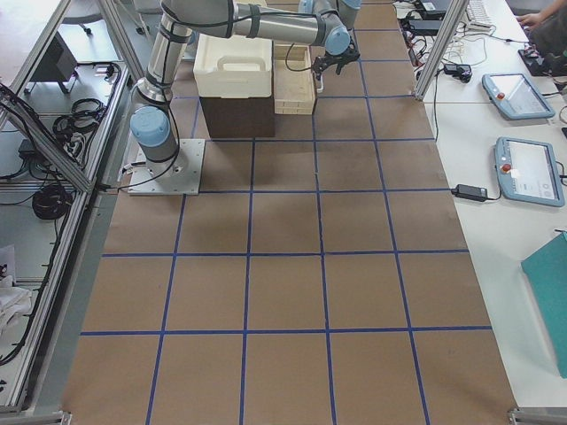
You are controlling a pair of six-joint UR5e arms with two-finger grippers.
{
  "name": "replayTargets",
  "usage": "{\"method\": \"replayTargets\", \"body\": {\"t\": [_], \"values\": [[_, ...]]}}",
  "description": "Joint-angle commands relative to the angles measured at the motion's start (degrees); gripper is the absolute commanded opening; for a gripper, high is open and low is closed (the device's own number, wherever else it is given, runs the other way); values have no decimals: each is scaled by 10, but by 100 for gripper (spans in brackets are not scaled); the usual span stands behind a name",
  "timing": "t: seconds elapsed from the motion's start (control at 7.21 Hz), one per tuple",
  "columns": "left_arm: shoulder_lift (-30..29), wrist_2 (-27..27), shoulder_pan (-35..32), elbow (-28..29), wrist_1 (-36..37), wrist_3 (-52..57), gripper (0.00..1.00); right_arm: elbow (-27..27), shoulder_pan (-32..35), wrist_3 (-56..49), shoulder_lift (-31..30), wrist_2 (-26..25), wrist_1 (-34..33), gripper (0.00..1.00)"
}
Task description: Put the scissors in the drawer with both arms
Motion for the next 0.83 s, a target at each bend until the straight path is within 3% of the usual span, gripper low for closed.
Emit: {"method": "replayTargets", "body": {"t": [0.0, 0.69], "values": [[1, -11, 1, -5, -4, -3, 18, -1, -6, -10, 1, 3, -5, 100], [4, -10, 2, -5, -56, 4, 18, -20, -9, -14, 15, 3, -7, 100]]}}
